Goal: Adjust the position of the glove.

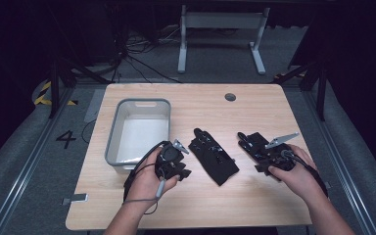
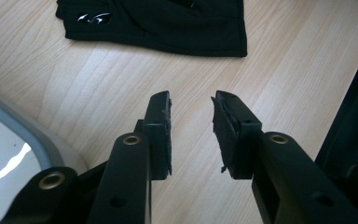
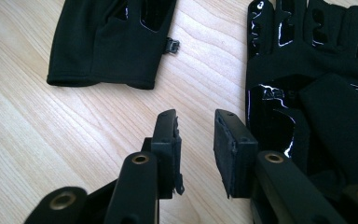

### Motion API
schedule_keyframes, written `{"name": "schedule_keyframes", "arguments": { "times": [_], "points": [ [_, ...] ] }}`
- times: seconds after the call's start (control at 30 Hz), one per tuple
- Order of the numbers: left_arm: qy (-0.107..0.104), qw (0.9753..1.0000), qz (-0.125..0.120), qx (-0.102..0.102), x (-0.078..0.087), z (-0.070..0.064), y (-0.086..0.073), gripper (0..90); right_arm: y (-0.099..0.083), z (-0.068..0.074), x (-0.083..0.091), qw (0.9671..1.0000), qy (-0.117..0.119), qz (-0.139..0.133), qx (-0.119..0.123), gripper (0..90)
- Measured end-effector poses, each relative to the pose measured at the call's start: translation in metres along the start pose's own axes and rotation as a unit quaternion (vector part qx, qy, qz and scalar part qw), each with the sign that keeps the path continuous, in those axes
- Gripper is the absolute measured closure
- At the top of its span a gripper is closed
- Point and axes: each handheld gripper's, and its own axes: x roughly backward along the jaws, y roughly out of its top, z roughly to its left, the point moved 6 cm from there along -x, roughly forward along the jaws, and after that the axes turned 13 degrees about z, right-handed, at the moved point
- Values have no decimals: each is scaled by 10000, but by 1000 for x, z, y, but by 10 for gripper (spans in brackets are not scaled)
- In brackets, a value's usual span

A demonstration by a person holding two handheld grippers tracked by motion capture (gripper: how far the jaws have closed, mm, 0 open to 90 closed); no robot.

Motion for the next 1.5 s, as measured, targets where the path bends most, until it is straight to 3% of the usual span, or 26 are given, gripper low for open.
{"name": "schedule_keyframes", "arguments": {
  "times": [0.1,0.37,0.73,0.77,0.9,1.0,1.17,1.33,1.5],
  "points": [
    [-37,10000,8,77,1,3,-1,665,1,2,2,10000,11,-79,-26,696],
    [-279,9992,-260,73,9,4,1,662,7,9,1,9995,131,-265,-112,680],
    [-267,9991,-326,81,12,4,-1,614,32,27,-11,9991,340,-239,68,610],
    [-261,9990,-360,97,13,4,0,609,41,30,-16,9992,276,-252,126,560],
    [-263,9990,-349,89,13,5,-1,599,55,34,-21,9993,162,-310,147,500],
    [-262,9989,-359,124,13,6,-3,594,71,37,-30,9994,165,-301,39,455],
    [-264,9990,-330,150,13,8,-4,585,88,45,-46,9995,175,-211,128,417],
    [-276,9989,-328,165,12,9,-5,581,98,47,-61,9998,126,-118,14,406],
    [-264,9991,-282,174,10,10,-5,578,102,51,-71,10000,22,-65,47,384]
  ]
}}
